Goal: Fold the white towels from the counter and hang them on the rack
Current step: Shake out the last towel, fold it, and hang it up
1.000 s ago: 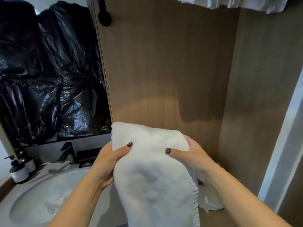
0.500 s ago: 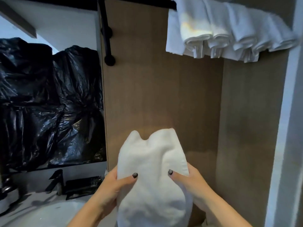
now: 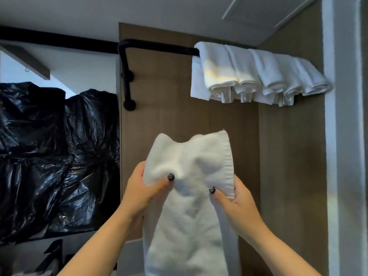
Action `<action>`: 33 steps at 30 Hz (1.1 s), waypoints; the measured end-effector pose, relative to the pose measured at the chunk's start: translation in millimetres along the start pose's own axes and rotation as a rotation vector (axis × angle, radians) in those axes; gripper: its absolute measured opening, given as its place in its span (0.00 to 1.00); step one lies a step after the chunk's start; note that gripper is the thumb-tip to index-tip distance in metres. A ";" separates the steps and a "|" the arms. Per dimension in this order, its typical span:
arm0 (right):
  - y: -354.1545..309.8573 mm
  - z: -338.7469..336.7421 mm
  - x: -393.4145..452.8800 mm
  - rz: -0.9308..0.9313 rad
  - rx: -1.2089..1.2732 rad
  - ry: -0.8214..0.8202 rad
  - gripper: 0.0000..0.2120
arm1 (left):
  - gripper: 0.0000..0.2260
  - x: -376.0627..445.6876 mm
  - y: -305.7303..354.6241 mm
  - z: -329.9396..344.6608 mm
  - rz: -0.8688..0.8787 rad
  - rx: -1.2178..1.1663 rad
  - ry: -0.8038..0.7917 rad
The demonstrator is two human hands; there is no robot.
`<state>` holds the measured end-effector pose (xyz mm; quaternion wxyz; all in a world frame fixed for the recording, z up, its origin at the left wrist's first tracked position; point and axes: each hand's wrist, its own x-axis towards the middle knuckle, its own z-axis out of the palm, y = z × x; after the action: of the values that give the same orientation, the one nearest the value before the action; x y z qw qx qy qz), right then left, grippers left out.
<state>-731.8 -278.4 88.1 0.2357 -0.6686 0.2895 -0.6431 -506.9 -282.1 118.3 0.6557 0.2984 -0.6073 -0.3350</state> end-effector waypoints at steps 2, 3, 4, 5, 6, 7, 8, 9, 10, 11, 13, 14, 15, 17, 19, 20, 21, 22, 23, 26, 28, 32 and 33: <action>-3.9 -5.1 4.7 -0.022 -0.011 0.055 0.13 | 0.18 6.8 8.5 4.9 0.091 0.022 0.046; -3.1 -8.7 7.5 -0.027 -0.028 0.074 0.11 | 0.16 9.8 10.1 5.7 0.121 0.025 0.075; -3.8 -10.9 9.2 -0.031 -0.059 0.084 0.09 | 0.16 13.3 9.5 5.4 0.142 0.022 0.094; -3.0 -13.3 10.3 -0.035 -0.095 0.095 0.09 | 0.17 16.4 9.6 4.9 0.159 0.018 0.097; -3.4 -15.0 10.5 -0.045 -0.125 0.094 0.10 | 0.19 19.7 10.1 4.1 0.178 0.021 0.086; -4.7 -16.7 9.7 -0.065 -0.139 0.088 0.10 | 0.23 22.4 11.7 3.5 0.206 0.038 0.063; -6.9 -18.4 8.2 -0.090 -0.139 0.076 0.10 | 0.28 25.6 14.4 2.2 0.252 0.075 0.028; -8.9 -20.6 6.2 -0.117 -0.132 0.055 0.14 | 0.34 28.4 18.5 0.8 0.310 0.129 -0.024; -9.1 -23.2 4.7 -0.131 -0.121 0.036 0.19 | 0.38 31.8 23.9 -0.4 0.357 0.195 -0.084; -9.0 -26.5 3.0 -0.135 -0.125 0.029 0.24 | 0.38 35.9 29.1 -1.9 0.393 0.261 -0.150; -8.1 -33.2 1.8 -0.137 -0.148 0.025 0.24 | 0.32 46.0 36.6 -5.7 0.422 0.371 -0.247; -10.1 -34.7 1.2 -0.138 -0.137 0.017 0.22 | 0.26 49.4 39.9 -6.4 0.415 0.409 -0.271; -11.9 -36.4 4.9 -0.133 -0.109 0.007 0.19 | 0.20 52.6 46.2 -6.3 0.410 0.428 -0.292; -15.7 -40.6 5.1 -0.062 0.003 -0.020 0.14 | 0.13 51.6 50.1 -0.1 0.374 0.415 -0.341; -21.1 -42.1 8.6 0.014 0.082 -0.048 0.11 | 0.12 53.9 54.4 0.5 0.357 0.408 -0.384; -22.2 -43.2 9.8 0.038 0.094 -0.056 0.10 | 0.12 54.5 55.8 -0.1 0.335 0.403 -0.410; -22.1 -43.1 10.7 0.050 0.099 -0.055 0.11 | 0.12 55.4 57.4 -2.2 0.313 0.394 -0.432; -22.6 -42.3 10.7 0.053 0.108 -0.038 0.11 | 0.13 57.2 58.4 -5.3 0.288 0.377 -0.453; -22.4 -41.0 11.4 0.051 0.120 -0.010 0.11 | 0.14 59.0 59.5 -9.1 0.260 0.355 -0.470; -24.4 -31.8 14.7 0.062 0.147 0.091 0.07 | 0.18 60.4 61.7 -19.1 0.143 0.252 -0.536; -26.9 -27.4 22.2 0.044 0.145 0.171 0.12 | 0.21 61.8 61.8 -22.7 0.106 0.182 -0.537; -47.3 -14.2 44.8 -0.099 0.154 0.243 0.24 | 0.23 68.9 60.3 -21.2 0.157 0.017 -0.223; -53.5 -8.8 51.4 -0.134 0.149 0.246 0.23 | 0.24 68.7 60.7 -19.5 0.165 -0.024 -0.138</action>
<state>-735.8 -274.8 162.6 0.2042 -0.5832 0.2225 -0.7541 -480.2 -301.3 206.1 0.6411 0.2155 -0.6695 -0.3070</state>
